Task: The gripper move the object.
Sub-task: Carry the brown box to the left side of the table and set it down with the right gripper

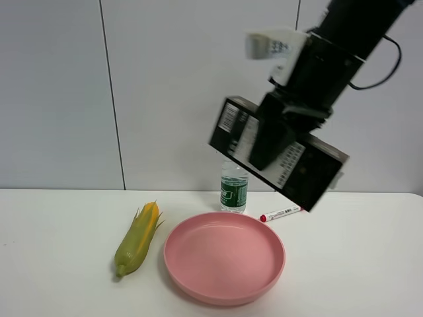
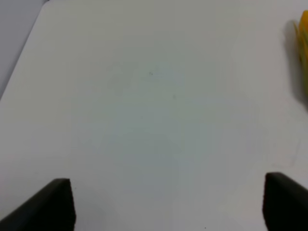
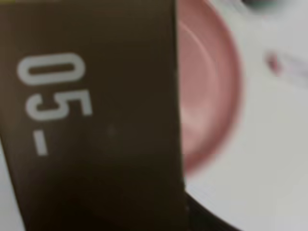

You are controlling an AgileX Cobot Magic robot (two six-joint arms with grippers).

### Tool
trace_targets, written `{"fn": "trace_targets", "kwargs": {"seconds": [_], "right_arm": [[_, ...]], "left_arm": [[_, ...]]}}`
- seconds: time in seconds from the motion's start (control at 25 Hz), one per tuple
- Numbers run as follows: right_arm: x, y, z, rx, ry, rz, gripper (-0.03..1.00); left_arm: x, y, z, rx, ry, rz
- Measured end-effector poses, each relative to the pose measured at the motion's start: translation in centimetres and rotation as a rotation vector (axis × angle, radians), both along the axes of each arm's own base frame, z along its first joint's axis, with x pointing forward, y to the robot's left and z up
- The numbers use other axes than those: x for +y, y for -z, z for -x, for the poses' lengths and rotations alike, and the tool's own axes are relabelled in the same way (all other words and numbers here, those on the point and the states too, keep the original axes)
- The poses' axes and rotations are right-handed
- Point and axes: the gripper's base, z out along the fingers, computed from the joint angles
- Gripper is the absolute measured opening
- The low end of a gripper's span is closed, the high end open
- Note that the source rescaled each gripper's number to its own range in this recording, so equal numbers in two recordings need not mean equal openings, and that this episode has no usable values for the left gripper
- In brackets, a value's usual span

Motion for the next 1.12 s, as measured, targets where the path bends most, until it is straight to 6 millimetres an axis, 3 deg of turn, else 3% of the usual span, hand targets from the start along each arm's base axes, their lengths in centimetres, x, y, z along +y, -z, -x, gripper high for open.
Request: {"fn": "trace_targets", "kwargs": {"seconds": [0.16,0.4,0.56,0.64,0.92,1.12], "right_arm": [[4.9,-0.7,0.5,-0.057,-0.169,0.063,0.01],[11.0,3.5,-1.4,-0.002,-0.301,0.233,0.01],[12.5,5.2,-3.4,-0.041,-0.262,0.291,0.01],[13.1,5.3,-3.4,-0.047,-0.265,0.292,0.01],[16.3,5.4,0.0,0.011,-0.380,0.200,0.01],[18.0,7.9,1.2,0.032,-0.511,0.220,0.01]], "left_arm": [[0.0,0.0,0.0,0.000,0.000,0.000],[0.0,0.0,0.0,0.000,0.000,0.000],[0.0,0.0,0.0,0.000,0.000,0.000],[0.0,0.0,0.0,0.000,0.000,0.000],[0.0,0.0,0.0,0.000,0.000,0.000],[0.0,0.0,0.0,0.000,0.000,0.000]]}}
